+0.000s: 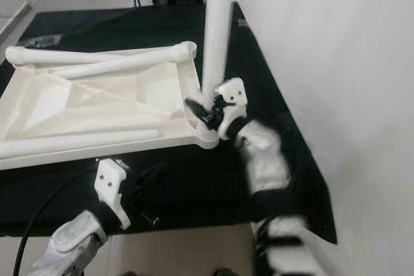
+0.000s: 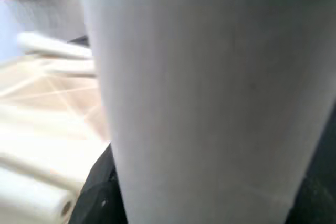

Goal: Building children table

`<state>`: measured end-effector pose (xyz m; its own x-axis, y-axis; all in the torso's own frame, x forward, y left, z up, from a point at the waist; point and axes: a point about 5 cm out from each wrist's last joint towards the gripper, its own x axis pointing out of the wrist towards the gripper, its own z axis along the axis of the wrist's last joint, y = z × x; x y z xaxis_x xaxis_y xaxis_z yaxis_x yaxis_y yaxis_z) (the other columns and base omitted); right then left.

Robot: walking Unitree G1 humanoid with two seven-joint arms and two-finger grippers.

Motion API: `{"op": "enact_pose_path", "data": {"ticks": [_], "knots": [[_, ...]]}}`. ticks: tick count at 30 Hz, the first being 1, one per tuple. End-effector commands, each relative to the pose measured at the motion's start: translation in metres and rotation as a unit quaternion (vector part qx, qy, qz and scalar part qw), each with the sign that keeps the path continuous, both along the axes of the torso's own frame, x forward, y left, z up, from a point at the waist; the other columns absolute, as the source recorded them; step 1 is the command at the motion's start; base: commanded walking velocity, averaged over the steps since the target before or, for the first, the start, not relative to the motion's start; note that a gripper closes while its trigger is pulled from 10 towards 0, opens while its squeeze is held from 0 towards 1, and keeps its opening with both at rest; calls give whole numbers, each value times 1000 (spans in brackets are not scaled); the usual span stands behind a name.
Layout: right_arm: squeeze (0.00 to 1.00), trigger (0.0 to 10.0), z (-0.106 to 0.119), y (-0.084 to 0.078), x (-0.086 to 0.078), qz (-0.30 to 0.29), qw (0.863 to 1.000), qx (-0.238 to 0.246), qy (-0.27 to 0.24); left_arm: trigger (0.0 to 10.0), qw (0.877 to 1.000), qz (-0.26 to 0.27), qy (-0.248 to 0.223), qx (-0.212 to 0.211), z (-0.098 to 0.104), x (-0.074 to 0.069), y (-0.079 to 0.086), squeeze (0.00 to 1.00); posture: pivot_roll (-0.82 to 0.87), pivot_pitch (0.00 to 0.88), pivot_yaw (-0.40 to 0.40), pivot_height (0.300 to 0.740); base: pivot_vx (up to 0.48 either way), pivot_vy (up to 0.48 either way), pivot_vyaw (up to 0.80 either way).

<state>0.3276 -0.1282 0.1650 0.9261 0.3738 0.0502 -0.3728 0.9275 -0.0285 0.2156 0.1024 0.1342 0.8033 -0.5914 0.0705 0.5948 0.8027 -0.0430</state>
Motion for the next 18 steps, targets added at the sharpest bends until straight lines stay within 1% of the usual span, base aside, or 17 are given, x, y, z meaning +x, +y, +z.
{"op": "enact_pose_path", "data": {"ticks": [1, 2, 3, 4, 6, 7, 8, 10, 11, 12, 13, 15, 16, 17, 18], "knots": [[0, 0, -34, -4, -13, -18, 996, -24, 90, 10000, 1000, 0, 7, 2, -4, 0, 2, 0, 1, 131, 2, 740, 0, 0, 0], [0, 0, -34, -4, -13, -18, 996, -24, 90, 10000, 1000, 0, 7, 2, -4, 0, 2, 0, 1, 131, 2, 740, 0, 0, 0], [0, 0, -34, -6, -9, -7, 995, -30, 93, 10000, 1000, -1, 8, 1, -4, 1, 2, 0, 6, 116, -6, 740, 0, 0, 0], [0, 0, -38, -8, -2, -5, 994, -28, 107, 10000, 1000, -5, 9, 0, -5, 2, 1, 0, 22, 108, -16, 740, 0, 0, 0], [0, 0, -38, -6, 0, 3, 994, -29, 108, 10000, 1000, -6, 9, 1, -5, 3, 1, 0, 22, 106, -16, 740, 0, 0, 0], [0, 4275, -35, 3, 0, 26, 994, -44, 98, 10000, 1000, 1, 7, 2, -6, 4, 2, 0, 17, 96, -7, 740, 0, 0, 0], [0, 10000, -35, 6, 0, 39, 993, -51, 101, 10000, 1000, 4, 7, 1, -6, 4, 2, 0, 16, 94, -6, 740, 0, 0, 0], [0, 10000, -35, 8, -2, 40, 992, -56, 106, 10000, 1000, 6, 7, 1, -6, 4, 2, 0, 16, 94, -6, 740, 0, 0, 0], [765, 10000, -36, 11, -4, 52, 991, -47, 113, 10000, 1000, 6, 7, 1, -6, 4, 2, 0, 13, 91, -7, 740, 0, 0, 0], [1000, 10000, -32, 13, -6, 56, 991, -34, 113, 10000, 1000, 5, 8, 1, -6, 4, 2, 0, 13, 91, -7, 740, 0, 0, 0], [1000, 10000, -30, 14, -7, 57, 992, -24, 111, 10000, 1000, 4, 8, 1, -7, 4, 2, 0, 13, 91, -7, 740, 0, 0, 0], [1000, 10000, -30, 14, -7, 57, 992, -24, 111, 10000, 1000, 4, 8, 1, -7, 4, 2, 0, 13, 91, -7, 740, 0, 0, 0], [1000, 10000, -19, 18, -7, 91, 992, -3, 93, 10000, 1000, 1, 9, 0, -7, 4, 1, 0, 12, 88, -2, 740, 0, 0, 0], [0, 10000, -6, 16, 0, 148, 987, 20, 66, 10000, 1000, -1, 10, 0, -7, 4, 1, 0, 6, 85, 1, 740, 0, 0, 0], [0, 10000, -6, 16, 0, 148, 987, 20, 66, 10000, 1000, -1, 10, 0, -7, 4, 1, 0, 6, 85, 1, 740, 0, 0, 0]]}}
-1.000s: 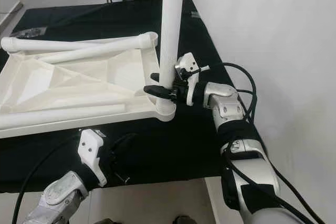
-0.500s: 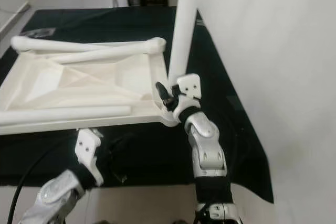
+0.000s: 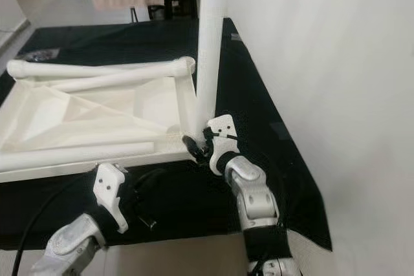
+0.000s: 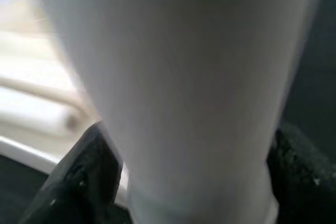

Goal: Building children table

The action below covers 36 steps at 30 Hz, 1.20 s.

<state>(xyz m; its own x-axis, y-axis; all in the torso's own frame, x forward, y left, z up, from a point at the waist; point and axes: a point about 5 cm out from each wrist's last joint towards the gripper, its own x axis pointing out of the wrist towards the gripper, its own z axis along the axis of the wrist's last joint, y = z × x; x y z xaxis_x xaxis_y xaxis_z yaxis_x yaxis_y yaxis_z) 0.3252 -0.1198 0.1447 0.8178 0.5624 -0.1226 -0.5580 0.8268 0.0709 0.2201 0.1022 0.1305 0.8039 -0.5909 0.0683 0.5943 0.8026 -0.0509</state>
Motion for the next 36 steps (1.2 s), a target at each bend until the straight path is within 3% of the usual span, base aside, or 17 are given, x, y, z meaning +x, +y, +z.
{"op": "enact_pose_path", "data": {"ticks": [1, 8, 14, 15, 16, 17, 31, 32, 33, 34, 35, 36], "knots": [[0, 10000, 18, 5, 5, 64, 997, 30, -39, 10000, 1000, -2, 7, 2, -4, -1, 0, 0, 10, 86, -1, 740, 0, 0, 0], [0, 10000, 37, -14, 24, 191, 979, 5, -67, 10000, 1000, -3, 5, 0, -3, -1, -1, 0, 17, 90, -8, 740, 0, 0, 0], [0, 10000, 43, -20, 32, 214, 975, 7, -57, 10000, 1000, -1, 5, -1, -2, -1, -2, 0, 23, 92, -12, 740, 0, 0, 0], [0, 1608, 46, -23, 34, 222, 973, 14, -52, 10000, 1000, -1, 5, -1, -2, -1, -2, 0, 25, 95, -19, 740, 0, 0, 0], [0, 1608, 46, -23, 34, 222, 973, 14, -52, 10000, 1000, -1, 5, -1, -2, -1, -2, 0, 25, 95, -19, 740, 0, 0, 0], [0, 0, 47, -26, 35, 231, 972, 23, -46, 10000, 1000, 0, 5, -2, -2, -1, -2, 0, 25, 95, -19, 740, 0, 0, 0], [0, 0, 42, -37, 37, 221, 974, 6, -57, 10000, 1000, 2, 3, -4, 0, -1, -2, 0, 10, 116, -20, 740, 0, 0, 0], [0, 0, 32, -31, 33, 171, 984, 11, -47, 10000, 1000, 2, 3, -5, 0, -2, -1, 0, 1, 126, -18, 740, 0, 0, 0], [0, 0, 15, -23, 30, 50, 998, -8, -31, 10000, 1000, 1, 3, -5, 1, -2, -1, 0, -3, 131, -17, 740, 0, 0, 0], [0, 0, 4, -21, 26, -41, 999, -24, -21, 10000, 1000, 1, 3, -5, 1, -2, 0, 0, -3, 131, -17, 740, 0, 0, 0], [0, 0, -12, -14, 10, -117, 993, -24, 15, 10000, 1000, 1, 3, -5, 1, -2, 0, 0, 0, 144, -11, 740, 0, 0, 0], [0, 0, -12, -14, 10, -117, 993, -24, 15, 10000, 1000, 1, 3, -5, 1, -2, 0, 0, 0, 144, -11, 740, 0, 0, 0]]}}
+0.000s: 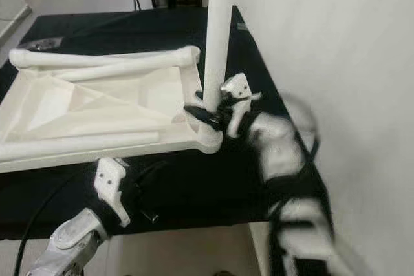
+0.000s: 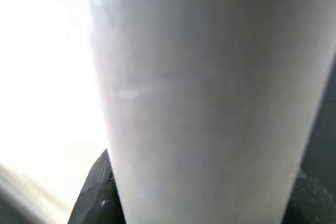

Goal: Building children table

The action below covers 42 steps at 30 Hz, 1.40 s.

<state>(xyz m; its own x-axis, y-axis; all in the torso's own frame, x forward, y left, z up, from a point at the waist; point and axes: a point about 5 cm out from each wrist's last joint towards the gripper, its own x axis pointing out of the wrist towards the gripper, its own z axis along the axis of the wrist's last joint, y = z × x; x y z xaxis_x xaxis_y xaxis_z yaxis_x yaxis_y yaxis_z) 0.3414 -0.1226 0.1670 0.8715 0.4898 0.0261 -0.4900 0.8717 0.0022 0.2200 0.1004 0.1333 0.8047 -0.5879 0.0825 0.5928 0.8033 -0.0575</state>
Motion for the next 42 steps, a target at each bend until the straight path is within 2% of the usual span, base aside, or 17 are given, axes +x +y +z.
{"op": "enact_pose_path", "data": {"ticks": [1, 4, 10, 11, 16, 17, 19, 20, 21, 22, 23, 26, 29, 33, 34, 35, 42], "knots": [[0, 0, -36, 9, -28, -78, 993, -30, 85, 10000, 1000, 0, 6, 2, -1, -1, 3, 0, -15, 140, 5, 740, 0, 0, 0], [0, 0, -26, 23, -33, -39, 997, -65, 33, 10000, 1000, 1, 6, 2, -1, -1, 4, 0, -21, 139, 10, 740, 0, 0, 0], [0, 0, -31, 15, -19, -64, 995, -36, 71, 10000, 1000, -5, 7, 1, -1, 1, 3, 0, -8, 132, 4, 740, 0, 0, 0], [0, 10000, -30, 16, -19, -79, 993, -43, 71, 10000, 1000, -2, 7, 2, -1, 1, 3, 0, -13, 135, 4, 740, 0, 0, 0], [0, 10000, -25, 22, -24, -72, 994, -30, 75, 10000, 1000, 2, 6, 0, -1, 1, 3, 0, -11, 133, -1, 740, 0, 0, 0], [1000, 10000, -18, 24, -24, -27, 997, -8, 69, 10000, 1000, 2, 6, 0, -1, 1, 3, 0, -6, 134, -3, 740, 0, 0, 0], [1000, 10000, -18, 24, -24, -27, 997, -8, 69, 10000, 1000, 2, 6, 0, -1, 1, 3, 0, -6, 134, -3, 740, 0, 0, 0], [1000, 10000, -8, 24, -22, 26, 998, 7, 53, 10000, 1000, 1, 6, 0, -1, 1, 2, 0, -8, 131, 0, 740, 0, 0, 0], [1000, 10000, -8, 24, -22, 26, 998, 7, 53, 10000, 1000, 1, 6, 0, -1, 1, 2, 0, -8, 131, 0, 740, 0, 0, 0], [596, 10000, 2, 21, -19, 80, 996, 15, 35, 10000, 1000, 0, 7, -1, -1, 1, 2, 0, -7, 131, 1, 740, 0, 0, 0], [0, 10000, 14, 17, -15, 146, 989, 9, 11, 10000, 1000, 0, 7, -1, -1, 2, 2, 0, -3, 126, 0, 740, 0, 0, 0], [0, 10000, 21, 13, -13, 184, 983, 2, -2, 10000, 1000, -1, 8, -1, -1, 2, 1, 0, -3, 126, 0, 740, 0, 0, 0], [0, 10000, 36, 3, -3, 287, 957, -30, -18, 10000, 1000, -1, 8, -1, -2, 3, 1, 0, 2, 117, -10, 740, 0, 0, 0], [0, 10000, 37, -1, 4, 320, 947, -27, -5, 10000, 1000, 0, 8, -1, -3, 3, 0, 0, 9, 113, -14, 740, 0, 0, 0], [0, 9137, 37, -2, 6, 334, 942, -20, 4, 10000, 1000, 0, 8, -1, -3, 3, 0, 0, 9, 113, -14, 740, 0, 0, 0], [0, 0, 36, -3, 8, 340, 940, -16, 11, 10000, 1000, 1, 8, -1, -3, 2, 0, 0, 15, 112, -15, 740, 0, 0, 0], [0, 0, 35, -11, 17, 339, 941, -9, 21, 10000, 1000, 3, 10, -1, -4, 1, 1, 0, 17, 116, -14, 740, 0, 0, 0]]}}
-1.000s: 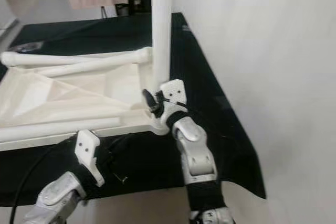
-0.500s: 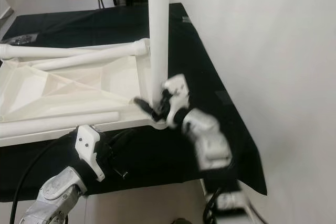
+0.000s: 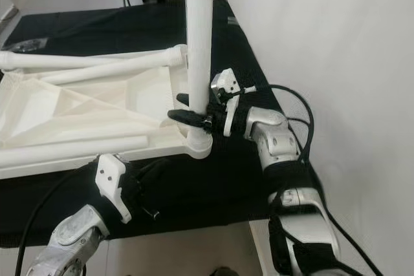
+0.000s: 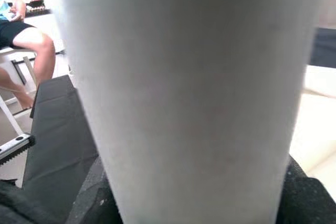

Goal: Building children table

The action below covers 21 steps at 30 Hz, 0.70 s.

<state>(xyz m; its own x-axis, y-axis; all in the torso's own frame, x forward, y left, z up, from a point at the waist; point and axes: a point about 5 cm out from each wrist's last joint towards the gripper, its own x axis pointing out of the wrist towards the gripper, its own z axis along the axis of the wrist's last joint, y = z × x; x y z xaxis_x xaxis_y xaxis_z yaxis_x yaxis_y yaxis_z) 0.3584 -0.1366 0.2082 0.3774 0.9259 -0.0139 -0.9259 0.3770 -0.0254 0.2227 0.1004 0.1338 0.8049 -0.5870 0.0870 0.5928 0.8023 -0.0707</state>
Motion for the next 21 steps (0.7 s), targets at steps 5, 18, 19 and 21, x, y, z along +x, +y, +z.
{"op": "enact_pose_path", "data": {"ticks": [5, 18, 19, 21], "knots": [[0, 0, -14, -5, 0, -18, 1000, -13, 10, 10000, 1000, 2, 9, 5, -4, -4, 1, 0, 18, 123, -8, 740, 0, 0, 0], [0, 0, -72, 25, -57, -402, 912, -31, 79, 10000, 1000, 0, 14, 10, -5, -6, 6, 0, 5, 125, 6, 740, 0, 0, 0], [0, 0, -70, 31, -55, -387, 919, -37, 65, 10000, 1000, -2, 14, 11, -5, -6, 6, 0, 22, 123, -7, 740, 0, 0, 0], [0, 0, -69, 34, -50, -372, 926, -44, 51, 10000, 1000, -2, 14, 11, -6, -5, 6, 0, 25, 122, -7, 740, 0, 0, 0]]}}
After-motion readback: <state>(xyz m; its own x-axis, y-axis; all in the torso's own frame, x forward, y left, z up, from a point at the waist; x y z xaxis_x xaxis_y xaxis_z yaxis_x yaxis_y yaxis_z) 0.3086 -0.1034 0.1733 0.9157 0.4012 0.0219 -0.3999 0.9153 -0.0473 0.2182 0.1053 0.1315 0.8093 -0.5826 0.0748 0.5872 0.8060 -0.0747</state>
